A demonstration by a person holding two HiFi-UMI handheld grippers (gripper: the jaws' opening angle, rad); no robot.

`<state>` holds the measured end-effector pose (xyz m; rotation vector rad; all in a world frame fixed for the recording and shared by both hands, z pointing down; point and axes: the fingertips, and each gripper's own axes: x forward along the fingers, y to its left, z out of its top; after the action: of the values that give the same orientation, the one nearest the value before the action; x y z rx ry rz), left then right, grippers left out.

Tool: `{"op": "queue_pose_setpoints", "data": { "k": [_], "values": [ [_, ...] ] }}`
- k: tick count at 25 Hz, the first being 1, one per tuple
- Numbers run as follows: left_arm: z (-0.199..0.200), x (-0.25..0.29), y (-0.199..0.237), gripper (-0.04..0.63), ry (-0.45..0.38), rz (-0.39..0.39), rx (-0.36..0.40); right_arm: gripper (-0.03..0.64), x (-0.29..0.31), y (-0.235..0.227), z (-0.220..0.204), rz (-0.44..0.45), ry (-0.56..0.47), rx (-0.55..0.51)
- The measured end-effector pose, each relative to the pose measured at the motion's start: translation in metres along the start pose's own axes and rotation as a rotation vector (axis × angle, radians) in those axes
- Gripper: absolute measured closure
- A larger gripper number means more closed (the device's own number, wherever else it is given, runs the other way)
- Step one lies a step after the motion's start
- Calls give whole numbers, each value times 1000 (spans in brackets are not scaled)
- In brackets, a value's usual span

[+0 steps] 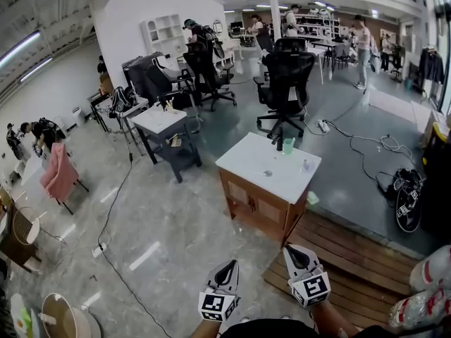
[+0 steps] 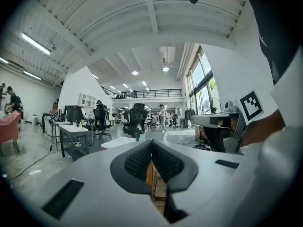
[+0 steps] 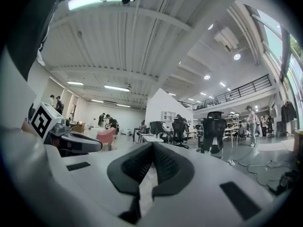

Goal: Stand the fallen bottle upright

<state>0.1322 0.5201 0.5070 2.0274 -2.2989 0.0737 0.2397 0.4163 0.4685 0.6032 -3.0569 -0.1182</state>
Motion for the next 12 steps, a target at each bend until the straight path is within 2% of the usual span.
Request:
{"op": "queue_pose_setpoints", "data": {
  "k": [5, 8, 12],
  "values": [
    [0, -6, 21, 578, 1, -11, 4, 600, 12, 5, 0, -44, -16, 17],
    [-1, -11, 32, 578, 3, -18, 4, 560, 18, 15, 0, -47, -7, -28],
    [-8, -15, 47, 578, 16, -33, 13, 426, 29, 27, -8, -47, 6, -53]
  ]
}}
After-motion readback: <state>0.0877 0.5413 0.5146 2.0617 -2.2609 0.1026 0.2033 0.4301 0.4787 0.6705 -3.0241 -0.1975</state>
